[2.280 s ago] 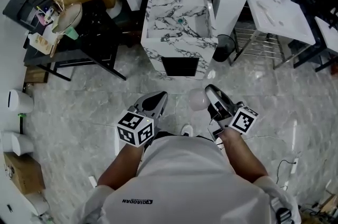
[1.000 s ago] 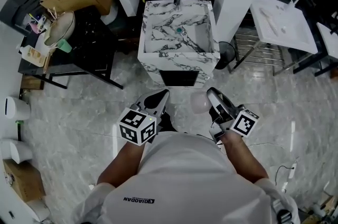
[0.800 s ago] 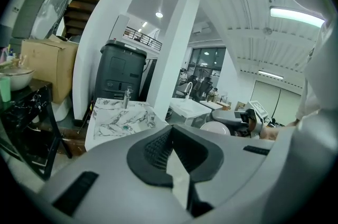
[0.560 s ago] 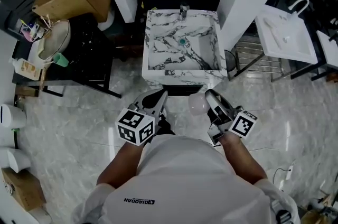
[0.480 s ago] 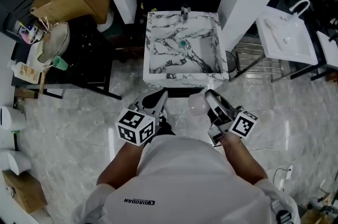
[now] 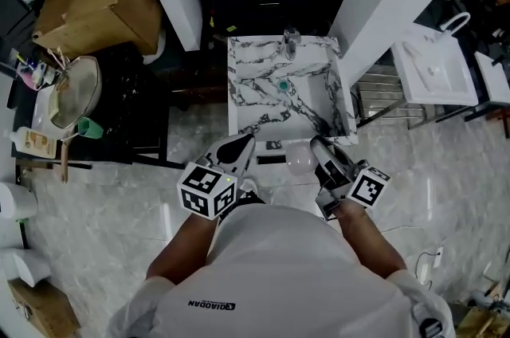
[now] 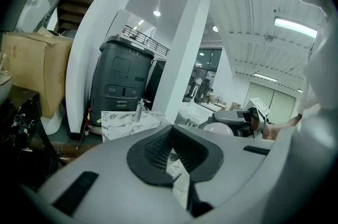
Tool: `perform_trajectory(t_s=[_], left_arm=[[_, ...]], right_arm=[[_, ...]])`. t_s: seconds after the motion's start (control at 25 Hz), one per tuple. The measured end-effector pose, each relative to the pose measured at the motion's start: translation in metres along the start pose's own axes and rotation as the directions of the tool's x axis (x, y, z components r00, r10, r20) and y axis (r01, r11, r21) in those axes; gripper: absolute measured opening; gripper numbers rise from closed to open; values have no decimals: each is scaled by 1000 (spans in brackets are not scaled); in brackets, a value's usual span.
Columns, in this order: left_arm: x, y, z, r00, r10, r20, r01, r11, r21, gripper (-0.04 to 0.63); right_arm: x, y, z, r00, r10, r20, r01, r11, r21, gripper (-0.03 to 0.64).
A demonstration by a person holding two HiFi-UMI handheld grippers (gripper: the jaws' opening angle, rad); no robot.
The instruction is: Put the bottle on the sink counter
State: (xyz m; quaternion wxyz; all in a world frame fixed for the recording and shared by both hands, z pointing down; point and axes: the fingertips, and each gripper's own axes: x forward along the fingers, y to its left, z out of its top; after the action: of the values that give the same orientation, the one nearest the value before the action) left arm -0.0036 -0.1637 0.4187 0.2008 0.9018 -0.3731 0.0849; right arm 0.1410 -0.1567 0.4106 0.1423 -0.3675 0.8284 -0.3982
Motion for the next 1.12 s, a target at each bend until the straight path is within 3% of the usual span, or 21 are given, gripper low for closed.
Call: perform_trajectory(t_s=[0.72, 1.12], left_arm=[[31, 122, 24, 998, -34, -45, 34, 999, 5, 14], [38, 152, 14, 998, -5, -69, 6, 1000, 8, 14]], right_arm=[[130, -22, 15, 999, -48, 11, 48, 999, -14, 118], [174, -54, 28, 991, -132, -37, 123, 974, -188, 118]])
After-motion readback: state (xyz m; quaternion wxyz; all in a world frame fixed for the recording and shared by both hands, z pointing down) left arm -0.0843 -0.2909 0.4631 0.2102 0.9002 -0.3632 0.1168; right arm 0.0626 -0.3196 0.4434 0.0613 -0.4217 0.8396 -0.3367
